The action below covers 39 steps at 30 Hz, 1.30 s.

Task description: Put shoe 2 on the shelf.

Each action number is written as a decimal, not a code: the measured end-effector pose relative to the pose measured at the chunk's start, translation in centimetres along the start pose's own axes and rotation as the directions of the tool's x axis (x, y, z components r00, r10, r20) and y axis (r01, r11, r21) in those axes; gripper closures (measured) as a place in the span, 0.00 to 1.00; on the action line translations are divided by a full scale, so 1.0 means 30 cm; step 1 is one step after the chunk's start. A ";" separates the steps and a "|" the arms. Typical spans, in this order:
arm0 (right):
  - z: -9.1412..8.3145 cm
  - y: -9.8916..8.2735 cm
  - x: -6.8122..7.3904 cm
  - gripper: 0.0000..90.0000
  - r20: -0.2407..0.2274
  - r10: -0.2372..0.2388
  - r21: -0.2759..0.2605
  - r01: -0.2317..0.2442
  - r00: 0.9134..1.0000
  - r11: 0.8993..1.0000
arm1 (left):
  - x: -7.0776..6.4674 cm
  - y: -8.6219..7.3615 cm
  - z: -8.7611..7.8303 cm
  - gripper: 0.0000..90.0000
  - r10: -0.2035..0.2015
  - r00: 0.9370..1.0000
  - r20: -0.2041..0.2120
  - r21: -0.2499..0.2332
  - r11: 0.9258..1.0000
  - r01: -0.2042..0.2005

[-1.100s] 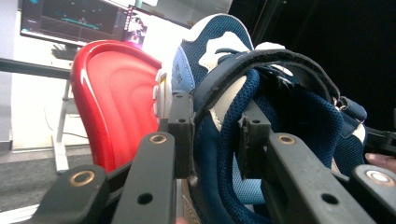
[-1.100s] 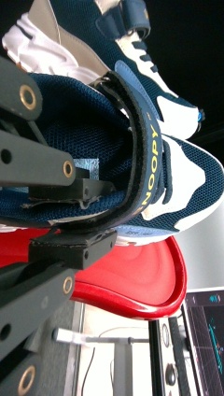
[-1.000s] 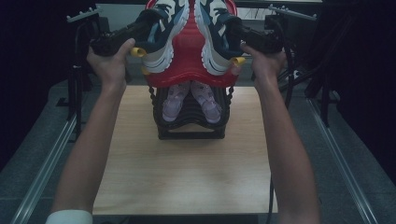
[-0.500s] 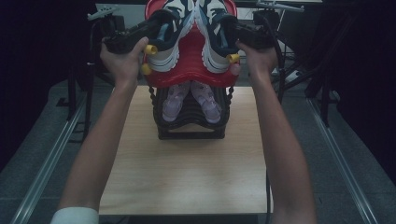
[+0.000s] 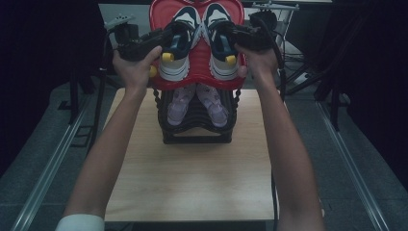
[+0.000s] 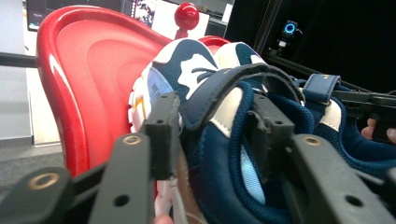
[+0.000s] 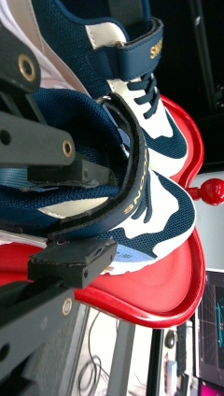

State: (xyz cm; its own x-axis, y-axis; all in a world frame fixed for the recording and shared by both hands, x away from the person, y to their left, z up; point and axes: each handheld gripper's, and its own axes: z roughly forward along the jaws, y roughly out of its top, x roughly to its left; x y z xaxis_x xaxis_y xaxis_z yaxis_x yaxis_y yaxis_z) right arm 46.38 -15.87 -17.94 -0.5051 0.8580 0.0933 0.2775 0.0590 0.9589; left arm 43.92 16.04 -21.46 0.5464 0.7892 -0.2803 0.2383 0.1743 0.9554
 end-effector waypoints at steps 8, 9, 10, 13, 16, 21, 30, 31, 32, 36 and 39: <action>-0.007 -0.011 -0.019 0.46 -0.097 0.055 0.005 -0.054 0.994 0.999 | 0.022 0.013 -0.026 0.50 -0.041 0.998 0.051 -0.009 0.999 0.041; -0.007 -0.011 -0.019 0.46 -0.097 0.055 0.005 -0.054 0.994 0.999 | 0.023 0.014 -0.031 0.50 -0.048 0.997 0.059 -0.012 0.999 0.048; -0.009 -0.013 -0.021 0.45 -0.107 0.065 0.004 -0.065 0.992 0.998 | 0.025 0.015 -0.035 0.50 -0.057 0.996 0.068 -0.016 0.998 0.058; -0.020 -0.025 -0.031 0.43 -0.126 0.087 -0.014 -0.089 0.988 0.996 | 0.033 0.012 -0.045 0.49 -0.079 0.993 0.089 -0.013 0.997 0.081; -0.033 -0.036 -0.043 0.42 -0.168 0.118 -0.036 -0.125 0.979 0.991 | 0.041 0.009 -0.061 0.49 -0.088 0.992 0.093 -0.022 0.996 0.090; -0.056 -0.051 -0.053 0.42 -0.223 0.127 -0.063 -0.144 0.966 0.988 | 0.057 0.003 -0.088 0.49 -0.103 0.988 0.116 -0.020 0.994 0.106; -0.124 -0.095 -0.068 0.42 -0.283 0.124 -0.116 -0.163 0.951 0.980 | 0.065 -0.036 -0.142 0.49 -0.102 0.987 0.122 -0.041 0.993 0.108; -0.132 -0.101 -0.070 0.42 -0.288 0.123 -0.119 -0.163 0.950 0.979 | 0.064 -0.039 -0.147 0.49 -0.103 0.987 0.125 -0.042 0.993 0.109; -0.149 -0.116 -0.076 0.43 -0.299 0.125 -0.135 -0.172 0.946 0.976 | 0.067 -0.044 -0.156 0.49 -0.100 0.986 0.130 -0.039 0.994 0.106; -0.170 -0.141 -0.088 0.43 -0.313 0.125 -0.143 -0.177 0.941 0.974 | 0.079 -0.060 -0.189 0.49 -0.105 0.985 0.137 -0.040 0.993 0.112; -0.190 -0.172 -0.105 0.43 -0.324 0.123 -0.153 -0.180 0.938 0.972 | 0.090 -0.072 -0.215 0.49 -0.101 0.986 0.137 -0.031 0.994 0.106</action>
State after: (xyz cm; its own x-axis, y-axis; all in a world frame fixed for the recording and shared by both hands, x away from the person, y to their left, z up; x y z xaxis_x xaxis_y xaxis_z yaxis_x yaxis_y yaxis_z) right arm 41.87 -21.79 -21.66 -0.7045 0.6469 0.2919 0.2356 -0.1748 0.9560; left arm 39.69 21.59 -23.69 0.6241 0.6798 -0.3851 0.2697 0.2752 0.9228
